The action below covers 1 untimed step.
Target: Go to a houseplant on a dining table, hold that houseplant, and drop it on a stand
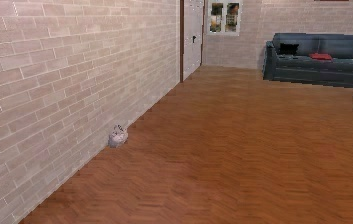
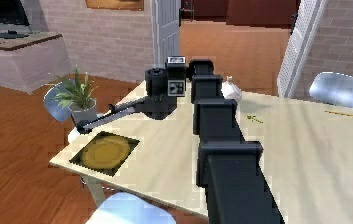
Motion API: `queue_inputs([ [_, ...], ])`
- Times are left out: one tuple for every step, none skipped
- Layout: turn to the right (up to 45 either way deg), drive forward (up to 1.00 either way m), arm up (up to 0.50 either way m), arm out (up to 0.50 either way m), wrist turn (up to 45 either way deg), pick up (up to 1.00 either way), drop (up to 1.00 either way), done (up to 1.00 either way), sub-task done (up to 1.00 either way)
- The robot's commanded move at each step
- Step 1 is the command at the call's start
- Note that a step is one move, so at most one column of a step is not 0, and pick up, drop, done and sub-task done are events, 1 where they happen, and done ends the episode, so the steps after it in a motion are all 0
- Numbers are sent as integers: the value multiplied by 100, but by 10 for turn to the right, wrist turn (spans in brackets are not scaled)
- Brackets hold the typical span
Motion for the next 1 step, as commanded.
queue_inputs([
  [0,0,0,0,-450,0,0,0,0],
])
